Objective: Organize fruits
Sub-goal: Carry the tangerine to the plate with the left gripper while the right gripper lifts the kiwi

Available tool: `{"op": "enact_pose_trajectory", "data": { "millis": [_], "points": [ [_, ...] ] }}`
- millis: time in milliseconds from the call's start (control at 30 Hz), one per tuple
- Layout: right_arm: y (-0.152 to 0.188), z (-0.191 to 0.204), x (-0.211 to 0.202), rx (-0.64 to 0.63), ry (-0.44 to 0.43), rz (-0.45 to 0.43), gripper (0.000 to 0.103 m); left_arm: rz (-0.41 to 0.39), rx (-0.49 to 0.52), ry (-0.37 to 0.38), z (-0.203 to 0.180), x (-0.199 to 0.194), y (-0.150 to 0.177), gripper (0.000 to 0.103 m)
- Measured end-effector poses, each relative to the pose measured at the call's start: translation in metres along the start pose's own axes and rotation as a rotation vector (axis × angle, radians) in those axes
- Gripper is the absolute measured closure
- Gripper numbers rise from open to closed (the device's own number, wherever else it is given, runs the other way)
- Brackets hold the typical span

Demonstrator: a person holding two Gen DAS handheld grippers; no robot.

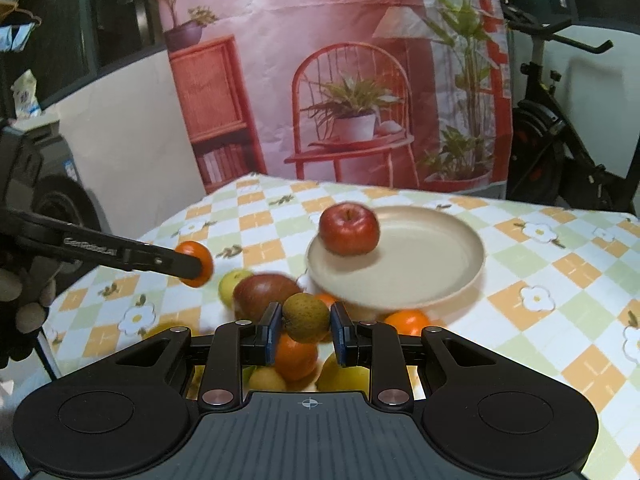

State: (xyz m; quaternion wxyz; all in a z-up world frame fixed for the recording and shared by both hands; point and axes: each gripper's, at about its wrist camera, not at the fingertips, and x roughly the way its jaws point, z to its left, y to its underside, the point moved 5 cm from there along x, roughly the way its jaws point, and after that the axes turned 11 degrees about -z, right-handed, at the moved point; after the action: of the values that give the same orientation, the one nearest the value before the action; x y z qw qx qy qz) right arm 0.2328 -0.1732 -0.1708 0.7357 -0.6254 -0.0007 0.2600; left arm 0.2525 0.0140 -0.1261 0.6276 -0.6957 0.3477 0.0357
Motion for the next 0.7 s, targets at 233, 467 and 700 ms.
{"op": "enact_pose_trajectory", "data": {
  "millis": [233, 467, 700],
  "points": [
    [-0.033, -0.017, -0.002, -0.022, 0.020, -0.048, 0.079, -0.081, 0.042, 0.018, -0.019, -0.012, -0.035, 0.069],
    [-0.068, -0.033, -0.001, -0.060, 0.037, -0.096, 0.079, -0.139, 0.090, 0.025, -0.039, -0.012, -0.064, 0.069],
    [-0.093, -0.052, 0.007, -0.083, 0.062, -0.128, 0.079, -0.154, 0.101, 0.033, -0.047, -0.005, -0.076, 0.069]
  ]
}}
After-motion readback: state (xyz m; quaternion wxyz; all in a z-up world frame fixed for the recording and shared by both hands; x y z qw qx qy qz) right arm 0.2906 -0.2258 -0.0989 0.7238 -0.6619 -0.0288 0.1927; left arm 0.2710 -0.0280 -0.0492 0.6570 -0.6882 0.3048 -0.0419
